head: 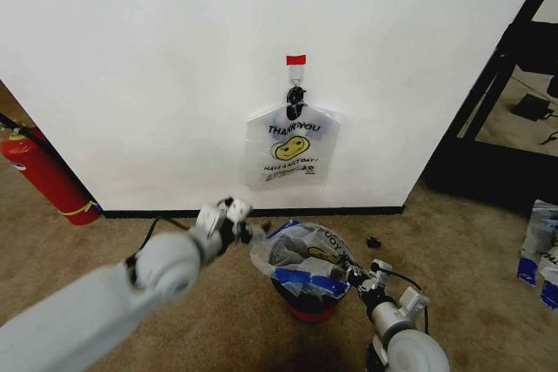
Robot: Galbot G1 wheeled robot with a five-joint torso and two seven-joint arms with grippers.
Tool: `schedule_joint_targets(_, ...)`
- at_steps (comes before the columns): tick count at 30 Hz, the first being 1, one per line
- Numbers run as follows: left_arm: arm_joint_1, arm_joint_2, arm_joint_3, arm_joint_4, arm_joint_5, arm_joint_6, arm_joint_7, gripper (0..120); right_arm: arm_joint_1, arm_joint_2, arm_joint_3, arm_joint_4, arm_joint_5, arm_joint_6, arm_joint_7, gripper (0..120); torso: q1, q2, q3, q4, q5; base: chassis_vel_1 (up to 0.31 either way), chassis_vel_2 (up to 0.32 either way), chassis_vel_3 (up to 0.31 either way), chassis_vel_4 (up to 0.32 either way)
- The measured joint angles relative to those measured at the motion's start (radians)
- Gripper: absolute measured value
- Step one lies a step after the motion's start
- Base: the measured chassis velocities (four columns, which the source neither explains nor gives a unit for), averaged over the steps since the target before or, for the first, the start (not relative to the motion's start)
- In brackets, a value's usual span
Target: Pick up the garbage bag from the wall and place it over the trash bin.
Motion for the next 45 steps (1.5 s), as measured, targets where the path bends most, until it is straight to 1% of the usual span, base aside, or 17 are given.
schedule_joint_targets(1,0.000,0.000,0.000,0.000,0.000,0.000,0.000,98,0.000,0.000,0.000,0.000,0.000,0.000,0.000,1,0.000,0.000,0.000,0.0000,0.0000,0.000,0.000,0.000,0.000)
schedule_joint_targets(2,0.025,0.002,0.019,-0.013,0.061,-0.019,0.019,99,0.000,0.006,0.001,-0.003,0.001,0.000,0.002,1,0.000,0.000,0.000,-0.0004,0.0000,0.000,0.000,0.000,0.000)
schedule_joint_targets(3,0.030,0.001,0.028,-0.015,0.079,-0.024,0.023,100,0.000,0.008,0.001,-0.003,0.001,0.000,0.002,1,0.000,0.000,0.000,-0.0004,0.0000,0.000,0.000,0.000,0.000)
schedule_joint_targets(5,0.016,-0.016,0.106,-0.012,0.132,-0.040,0.032,100,-0.002,0.027,0.008,-0.007,0.002,0.002,0.002,1,0.000,0.000,0.000,-0.0009,-0.0003,0.000,0.000,0.000,0.000)
schedule_joint_targets(12,-0.088,-0.043,0.225,0.007,0.170,-0.042,0.035,100,0.005,0.072,0.004,-0.030,-0.014,0.016,-0.002,1,0.000,0.000,0.000,-0.0009,-0.0002,0.000,0.000,0.000,0.000)
schedule_joint_targets(16,-0.114,-0.056,0.246,0.017,0.176,-0.040,0.037,98,0.012,0.077,0.001,-0.038,-0.020,0.017,-0.003,1,0.000,0.000,0.000,-0.0009,-0.0002,0.000,0.000,0.000,0.000)
schedule_joint_targets(23,-0.137,-0.069,0.275,0.057,0.187,-0.032,0.037,90,0.020,0.072,-0.002,-0.037,-0.020,0.014,0.003,1,0.000,0.000,0.000,-0.0006,0.0001,0.000,0.000,0.000,0.000)
schedule_joint_targets(25,-0.137,-0.073,0.279,0.069,0.190,-0.030,0.037,84,0.021,0.072,-0.002,-0.034,-0.020,0.013,0.005,1,0.000,0.000,0.000,-0.0006,0.0000,0.000,0.000,0.000,0.000)
schedule_joint_targets(27,-0.133,-0.073,0.282,0.081,0.196,-0.030,0.038,73,0.020,0.072,-0.002,-0.032,-0.021,0.012,0.007,1,0.000,0.000,0.000,-0.0006,0.0001,0.000,0.000,0.000,0.000)
schedule_joint_targets(29,-0.127,-0.070,0.285,0.086,0.201,-0.031,0.041,67,0.019,0.072,-0.002,-0.030,-0.021,0.010,0.008,1,0.000,0.000,0.000,-0.0007,0.0000,0.000,0.000,0.000,0.000)
schedule_joint_targets(31,-0.116,-0.062,0.285,0.082,0.203,-0.032,0.043,56,0.018,0.072,-0.002,-0.029,-0.022,0.009,0.008,1,0.000,0.000,0.000,-0.0007,0.0001,0.000,0.000,0.000,0.000)
schedule_joint_targets(33,-0.109,-0.058,0.283,0.076,0.203,-0.032,0.043,54,0.018,0.072,-0.002,-0.028,-0.022,0.008,0.008,1,0.000,0.000,0.000,-0.0007,0.0000,0.000,0.000,0.000,0.000)
schedule_joint_targets(36,-0.091,-0.035,0.272,0.048,0.204,-0.032,0.043,39,0.017,0.071,-0.002,-0.027,-0.022,0.006,0.009,1,0.000,0.000,0.000,-0.0007,0.0000,0.000,0.000,0.000,0.000)
schedule_joint_targets(39,-0.088,-0.026,0.269,0.040,0.205,-0.032,0.044,34,0.018,0.072,-0.002,-0.027,-0.022,0.006,0.009,1,0.000,0.000,0.000,-0.0007,0.0001,0.000,0.000,0.000,0.000)
schedule_joint_targets(41,-0.086,-0.018,0.268,0.038,0.215,-0.032,0.044,25,0.020,0.074,-0.004,-0.027,-0.024,0.005,0.009,1,0.000,0.000,0.000,-0.0007,0.0000,0.000,0.000,0.000,0.000)
schedule_joint_targets(44,-0.085,-0.022,0.269,0.042,0.225,-0.032,0.042,30,0.020,0.077,-0.006,-0.026,-0.026,0.005,0.010,1,0.000,0.000,0.000,-0.0007,0.0001,0.000,0.000,0.000,0.000)
schedule_joint_targets(45,-0.086,-0.027,0.270,0.046,0.229,-0.032,0.041,35,0.020,0.077,-0.007,-0.025,-0.027,0.004,0.010,1,0.000,0.000,0.000,-0.0007,0.0001,0.000,0.000,0.000,0.000)
